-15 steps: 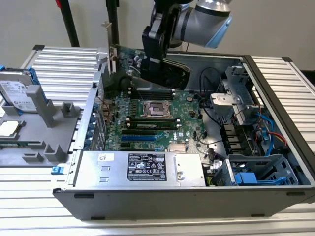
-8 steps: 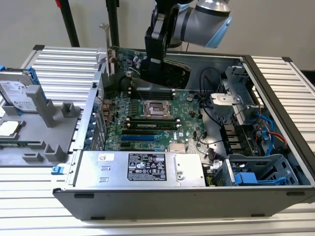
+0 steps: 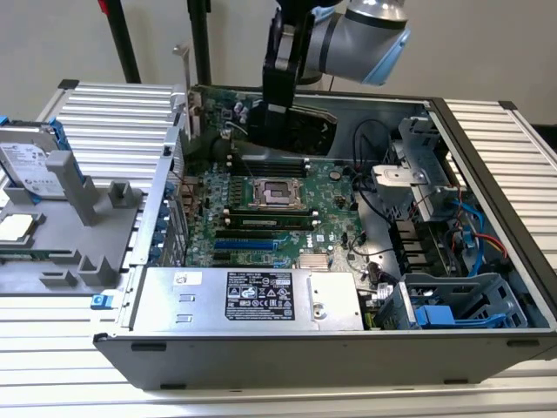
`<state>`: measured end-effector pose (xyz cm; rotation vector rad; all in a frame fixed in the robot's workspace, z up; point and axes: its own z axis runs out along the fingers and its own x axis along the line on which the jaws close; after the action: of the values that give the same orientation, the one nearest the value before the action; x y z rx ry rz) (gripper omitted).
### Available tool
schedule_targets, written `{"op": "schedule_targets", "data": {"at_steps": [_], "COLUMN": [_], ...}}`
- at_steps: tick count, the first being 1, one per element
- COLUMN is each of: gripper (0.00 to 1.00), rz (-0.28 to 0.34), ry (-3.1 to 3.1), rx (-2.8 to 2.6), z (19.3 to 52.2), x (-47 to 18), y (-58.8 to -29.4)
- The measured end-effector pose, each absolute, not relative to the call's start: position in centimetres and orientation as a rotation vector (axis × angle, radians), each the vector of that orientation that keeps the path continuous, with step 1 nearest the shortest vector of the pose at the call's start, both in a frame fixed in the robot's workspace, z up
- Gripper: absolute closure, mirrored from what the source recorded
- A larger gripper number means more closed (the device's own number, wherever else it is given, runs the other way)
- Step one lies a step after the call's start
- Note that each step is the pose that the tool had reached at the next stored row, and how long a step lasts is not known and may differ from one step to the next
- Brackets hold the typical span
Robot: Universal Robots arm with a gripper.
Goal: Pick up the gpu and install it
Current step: 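Insert the gpu into the slot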
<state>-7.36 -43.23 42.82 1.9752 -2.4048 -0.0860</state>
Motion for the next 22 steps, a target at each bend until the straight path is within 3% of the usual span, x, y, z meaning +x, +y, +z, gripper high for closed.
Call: {"op": "schedule_targets", "data": {"at_steps": [22], "gripper": [1.0], "rz": [-0.081], "ry": [-2.168], "rx": [2.223], "z": [42.83], "x": [-7.22], "y": [-43.23]}}
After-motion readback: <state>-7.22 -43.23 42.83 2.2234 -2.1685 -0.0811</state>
